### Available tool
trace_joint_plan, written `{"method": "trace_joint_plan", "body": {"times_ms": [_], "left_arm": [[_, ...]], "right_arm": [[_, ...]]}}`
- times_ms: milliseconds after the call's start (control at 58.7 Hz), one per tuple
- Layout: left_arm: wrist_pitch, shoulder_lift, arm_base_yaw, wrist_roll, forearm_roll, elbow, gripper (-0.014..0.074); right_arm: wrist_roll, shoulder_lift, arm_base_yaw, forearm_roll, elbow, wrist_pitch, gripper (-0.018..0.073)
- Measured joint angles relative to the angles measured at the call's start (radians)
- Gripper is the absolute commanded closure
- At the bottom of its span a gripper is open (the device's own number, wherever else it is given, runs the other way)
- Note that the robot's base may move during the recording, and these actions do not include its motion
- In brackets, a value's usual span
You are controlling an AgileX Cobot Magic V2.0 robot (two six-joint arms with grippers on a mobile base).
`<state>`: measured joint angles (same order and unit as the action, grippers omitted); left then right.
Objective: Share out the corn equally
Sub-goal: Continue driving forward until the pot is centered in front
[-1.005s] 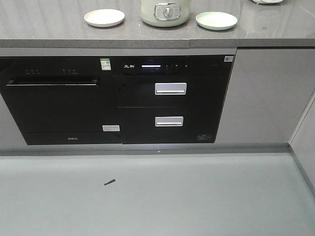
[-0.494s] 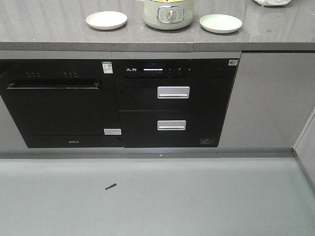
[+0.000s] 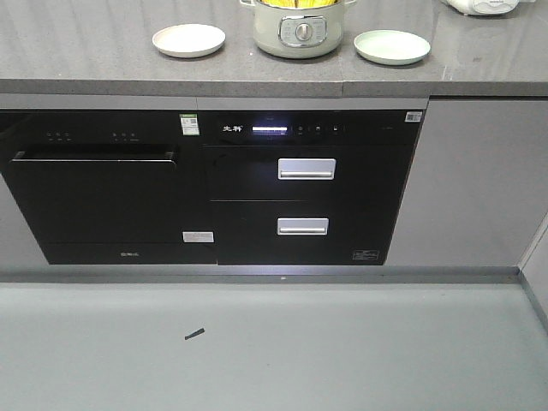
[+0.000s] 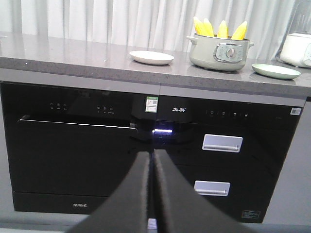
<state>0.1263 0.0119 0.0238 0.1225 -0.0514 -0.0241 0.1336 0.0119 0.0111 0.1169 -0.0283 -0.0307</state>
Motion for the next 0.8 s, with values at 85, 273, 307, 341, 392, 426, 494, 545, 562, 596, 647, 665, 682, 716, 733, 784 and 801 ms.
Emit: {"method": "trace_joint_plan", "body": {"times_ms": [85,273,307,341,392,426,494,545,562,596,647,665,682,716,733,784,801], "left_arm": [[0.000,0.000,0.000,0.000,0.000,0.000,0.0603],[0.000,0.000,0.000,0.000,0.000,0.000,0.0603],[0.000,0.000,0.000,0.000,0.000,0.000,0.0603],[0.000,0.000,0.000,0.000,0.000,0.000,0.0603],[0.000,0.000,0.000,0.000,0.000,0.000,0.0603],[0.000,0.000,0.000,0.000,0.000,0.000,0.0603],[0.000,0.000,0.000,0.000,0.000,0.000,0.0603],[0.000,0.000,0.000,0.000,0.000,0.000,0.0603],[0.000,0.000,0.000,0.000,0.000,0.000,0.0603],[0.000,0.000,0.000,0.000,0.000,0.000,0.0603],[0.000,0.000,0.000,0.000,0.000,0.000,0.0603],[0.000,0.000,0.000,0.000,0.000,0.000,0.0603],[0.000,0.000,0.000,0.000,0.000,0.000,0.0603],[0.000,0.000,0.000,0.000,0.000,0.000,0.0603],[0.000,0.000,0.000,0.000,0.000,0.000,0.0603],[0.000,0.000,0.000,0.000,0.000,0.000,0.0603],[0.000,0.000,0.000,0.000,0.000,0.000,0.0603]], "right_arm": [[0.000,0.000,0.000,0.000,0.000,0.000,0.0561],[0.000,0.000,0.000,0.000,0.000,0.000,0.0561],[0.000,0.000,0.000,0.000,0.000,0.000,0.0561],[0.000,0.000,0.000,0.000,0.000,0.000,0.0561],[0.000,0.000,0.000,0.000,0.000,0.000,0.0561],[0.000,0.000,0.000,0.000,0.000,0.000,0.0561],[0.000,0.000,0.000,0.000,0.000,0.000,0.0561],[0.000,0.000,0.000,0.000,0.000,0.000,0.0561],[0.000,0.000,0.000,0.000,0.000,0.000,0.0561],[0.000,0.000,0.000,0.000,0.000,0.000,0.0561],[0.000,0.000,0.000,0.000,0.000,0.000,0.0561],[0.000,0.000,0.000,0.000,0.000,0.000,0.0561],[0.000,0.000,0.000,0.000,0.000,0.000,0.0561],[0.000,0.000,0.000,0.000,0.000,0.000,0.0561],[0.000,0.000,0.000,0.000,0.000,0.000,0.0561],[0.000,0.000,0.000,0.000,0.000,0.000,0.0561],[0.000,0.000,0.000,0.000,0.000,0.000,0.0561]]}}
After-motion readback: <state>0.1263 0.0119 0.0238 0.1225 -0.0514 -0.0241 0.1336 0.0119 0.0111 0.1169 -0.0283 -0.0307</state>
